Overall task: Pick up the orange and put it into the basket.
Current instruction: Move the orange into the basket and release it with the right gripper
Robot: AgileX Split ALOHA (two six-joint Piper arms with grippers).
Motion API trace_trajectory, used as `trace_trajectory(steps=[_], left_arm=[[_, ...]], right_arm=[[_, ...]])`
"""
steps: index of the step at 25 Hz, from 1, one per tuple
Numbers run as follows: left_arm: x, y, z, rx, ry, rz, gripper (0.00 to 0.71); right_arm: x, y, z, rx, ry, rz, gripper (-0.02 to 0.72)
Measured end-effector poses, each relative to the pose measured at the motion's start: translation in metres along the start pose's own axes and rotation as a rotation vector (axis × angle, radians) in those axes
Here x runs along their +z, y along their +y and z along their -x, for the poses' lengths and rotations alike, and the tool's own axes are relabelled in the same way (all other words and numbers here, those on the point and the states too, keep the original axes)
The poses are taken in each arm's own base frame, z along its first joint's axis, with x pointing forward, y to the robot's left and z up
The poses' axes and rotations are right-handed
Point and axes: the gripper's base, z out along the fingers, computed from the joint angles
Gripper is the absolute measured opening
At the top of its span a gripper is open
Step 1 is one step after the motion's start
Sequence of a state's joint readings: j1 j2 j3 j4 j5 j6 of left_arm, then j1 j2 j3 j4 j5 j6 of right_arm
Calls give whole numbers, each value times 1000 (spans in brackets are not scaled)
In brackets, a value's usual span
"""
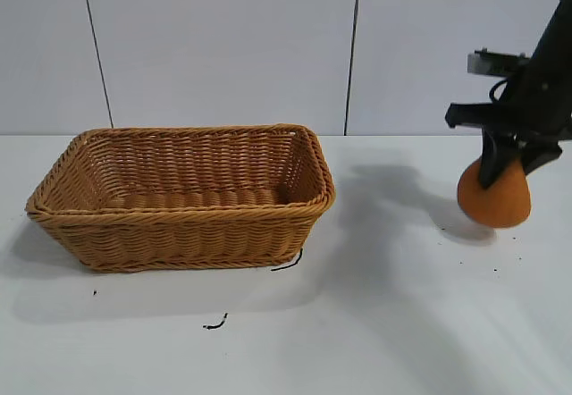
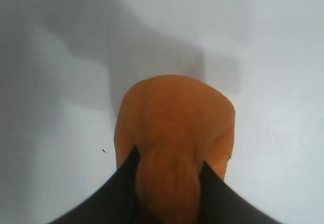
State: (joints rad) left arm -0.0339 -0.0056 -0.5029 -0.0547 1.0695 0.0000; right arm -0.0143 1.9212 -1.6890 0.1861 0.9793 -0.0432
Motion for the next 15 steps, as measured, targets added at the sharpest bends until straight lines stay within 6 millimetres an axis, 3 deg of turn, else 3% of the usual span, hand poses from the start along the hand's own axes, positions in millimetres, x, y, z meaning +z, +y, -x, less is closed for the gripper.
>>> trace_trajectory(steps=[3, 6, 11, 15], left_arm=[[0, 0, 0, 0, 0, 0, 639], [0, 0, 0, 0, 0, 0, 639], [0, 0, 0, 0, 0, 0, 639], [0, 0, 0, 0, 0, 0, 639]], right_arm=[[-12, 10, 8, -22, -24, 15, 169], [-18, 35, 13, -76, -55, 41, 169], [-15, 102, 8, -194, -117, 122, 169], [1, 158, -7, -288, -131, 194, 169]])
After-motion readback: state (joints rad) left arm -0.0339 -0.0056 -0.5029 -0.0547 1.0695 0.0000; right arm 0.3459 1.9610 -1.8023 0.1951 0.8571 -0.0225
